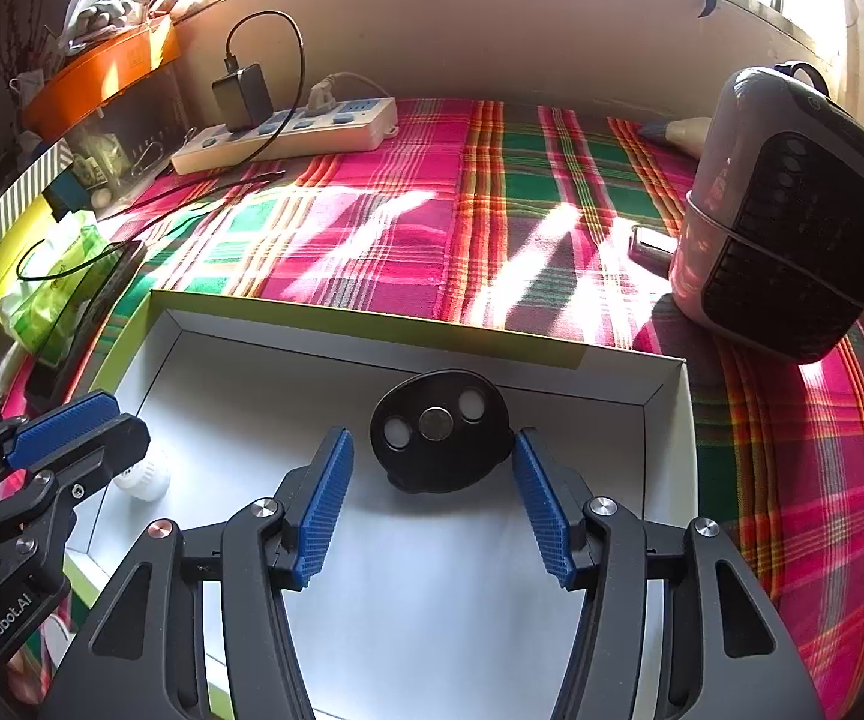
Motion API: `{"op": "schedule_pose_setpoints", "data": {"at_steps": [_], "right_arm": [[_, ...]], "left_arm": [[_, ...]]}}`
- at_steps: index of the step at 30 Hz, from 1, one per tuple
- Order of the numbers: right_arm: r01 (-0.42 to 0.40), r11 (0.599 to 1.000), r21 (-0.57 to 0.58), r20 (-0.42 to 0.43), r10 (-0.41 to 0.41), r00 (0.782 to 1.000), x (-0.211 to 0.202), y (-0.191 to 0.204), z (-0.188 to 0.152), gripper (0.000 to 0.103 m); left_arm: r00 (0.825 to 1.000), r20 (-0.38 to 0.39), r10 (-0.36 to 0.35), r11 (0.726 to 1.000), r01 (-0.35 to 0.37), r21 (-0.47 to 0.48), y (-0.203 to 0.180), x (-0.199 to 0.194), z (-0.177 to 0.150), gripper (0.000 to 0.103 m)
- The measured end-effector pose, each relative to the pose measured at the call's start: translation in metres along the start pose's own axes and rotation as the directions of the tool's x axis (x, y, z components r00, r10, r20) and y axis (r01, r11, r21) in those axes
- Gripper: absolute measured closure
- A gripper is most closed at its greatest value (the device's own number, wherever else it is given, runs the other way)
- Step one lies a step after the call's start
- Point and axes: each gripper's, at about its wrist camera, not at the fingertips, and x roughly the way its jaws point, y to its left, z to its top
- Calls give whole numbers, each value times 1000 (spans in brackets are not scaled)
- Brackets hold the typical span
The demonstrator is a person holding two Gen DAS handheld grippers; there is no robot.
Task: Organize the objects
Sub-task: 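Lower the black disc into the tray and open the right tool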
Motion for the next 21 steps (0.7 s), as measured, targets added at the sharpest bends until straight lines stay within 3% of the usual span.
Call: {"op": "schedule_pose_setpoints", "data": {"at_steps": [21], "right_arm": [[-23,999,38,98,19,995,-56,7,-37,41]], "left_arm": [[999,46,27,1000,-26,-6,-3,-39,-31,77]]}}
